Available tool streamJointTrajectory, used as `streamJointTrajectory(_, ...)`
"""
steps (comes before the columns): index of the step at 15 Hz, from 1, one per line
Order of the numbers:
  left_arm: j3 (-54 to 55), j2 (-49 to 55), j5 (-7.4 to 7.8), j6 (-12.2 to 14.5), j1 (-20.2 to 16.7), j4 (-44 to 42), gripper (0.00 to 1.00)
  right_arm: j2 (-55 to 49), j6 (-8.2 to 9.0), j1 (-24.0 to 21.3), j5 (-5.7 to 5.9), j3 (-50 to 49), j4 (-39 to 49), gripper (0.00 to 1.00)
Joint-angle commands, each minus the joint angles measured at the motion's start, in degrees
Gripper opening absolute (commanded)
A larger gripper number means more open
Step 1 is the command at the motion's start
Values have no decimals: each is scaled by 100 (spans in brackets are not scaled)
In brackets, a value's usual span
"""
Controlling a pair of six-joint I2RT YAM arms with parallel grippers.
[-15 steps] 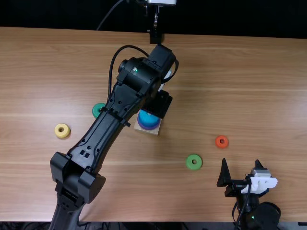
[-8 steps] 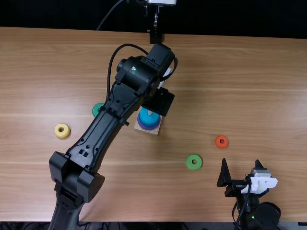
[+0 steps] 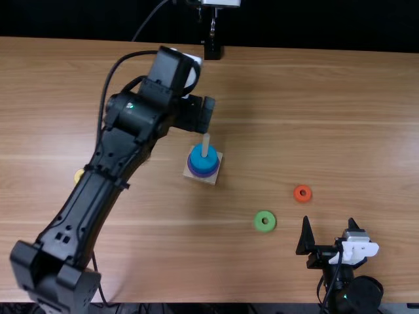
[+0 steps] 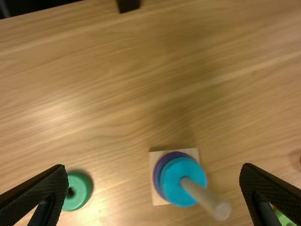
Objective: Build the Hanoi tower: stack the rings onto the peg from bottom to top in this color order: purple, dark blue, light blue, dark green, light green, yellow, orange.
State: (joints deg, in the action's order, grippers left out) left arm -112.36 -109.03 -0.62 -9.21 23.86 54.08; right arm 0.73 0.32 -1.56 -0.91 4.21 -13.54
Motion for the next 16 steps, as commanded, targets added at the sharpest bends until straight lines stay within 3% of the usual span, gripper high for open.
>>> streamJointTrajectory(1,583,409,20,-7,-276,-125,100,-73,10,-63,-15,-306,-424,100)
streamJointTrajectory(4,1436,910,10,4,-804,-198,100,-73,10,-63,-15,-306,-424,100)
streamJointTrajectory(6,1743,989,-75,25,-1094,-51,100,-73,10,-63,-15,-306,-424,100)
streamJointTrajectory(8,1805,963,-138,67,-1313,445,100,-73,10,-63,-15,-306,-424,100)
streamJointTrajectory(11,1743,594,-433,109,-1305,1109,100,-73,10,-72,-15,-306,-424,100)
streamJointTrajectory(14,1453,14,-455,869,-1269,1152,100,-73,10,-72,-15,-306,-424,100)
streamJointTrajectory(16,1330,-364,-370,953,-1243,1131,100,-73,10,-63,-15,-306,-424,100)
